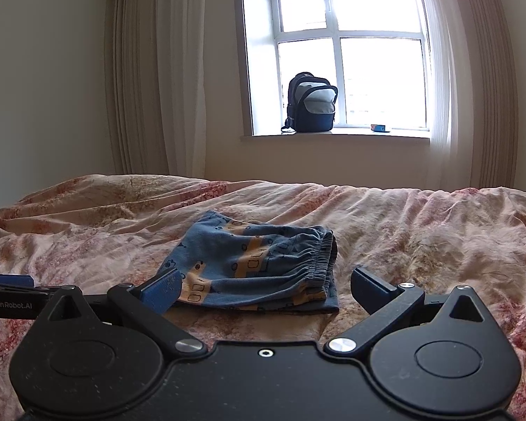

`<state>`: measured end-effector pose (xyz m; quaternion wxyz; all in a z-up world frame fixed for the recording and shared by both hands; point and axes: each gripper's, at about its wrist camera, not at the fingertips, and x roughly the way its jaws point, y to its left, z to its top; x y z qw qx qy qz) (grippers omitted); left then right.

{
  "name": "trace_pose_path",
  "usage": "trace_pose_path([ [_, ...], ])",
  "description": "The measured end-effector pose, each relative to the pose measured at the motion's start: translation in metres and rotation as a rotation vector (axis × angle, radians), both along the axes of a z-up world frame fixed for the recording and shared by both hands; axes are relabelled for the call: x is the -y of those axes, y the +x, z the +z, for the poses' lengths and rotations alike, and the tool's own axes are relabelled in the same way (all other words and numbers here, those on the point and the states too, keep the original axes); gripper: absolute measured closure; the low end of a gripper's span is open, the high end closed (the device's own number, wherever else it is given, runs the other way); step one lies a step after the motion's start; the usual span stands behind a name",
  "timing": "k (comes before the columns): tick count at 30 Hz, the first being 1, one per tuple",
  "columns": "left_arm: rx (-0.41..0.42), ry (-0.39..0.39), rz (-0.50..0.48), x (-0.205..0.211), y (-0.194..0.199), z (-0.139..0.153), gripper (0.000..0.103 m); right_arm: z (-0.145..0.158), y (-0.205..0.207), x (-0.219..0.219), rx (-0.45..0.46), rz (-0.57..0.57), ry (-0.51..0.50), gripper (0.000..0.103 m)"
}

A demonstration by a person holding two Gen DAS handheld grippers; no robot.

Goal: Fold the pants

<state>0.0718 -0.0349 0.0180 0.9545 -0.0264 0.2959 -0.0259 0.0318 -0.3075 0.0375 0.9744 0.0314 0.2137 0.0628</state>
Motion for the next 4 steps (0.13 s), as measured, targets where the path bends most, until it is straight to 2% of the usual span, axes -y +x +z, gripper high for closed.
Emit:
trace_pose_path([
  [4, 0.000, 0.000, 0.000, -0.0008, 0.0003, -0.0006, 0.000, 0.0003, 0.0003, 0.0004, 0.003, 0.007, -0.003, 0.001],
])
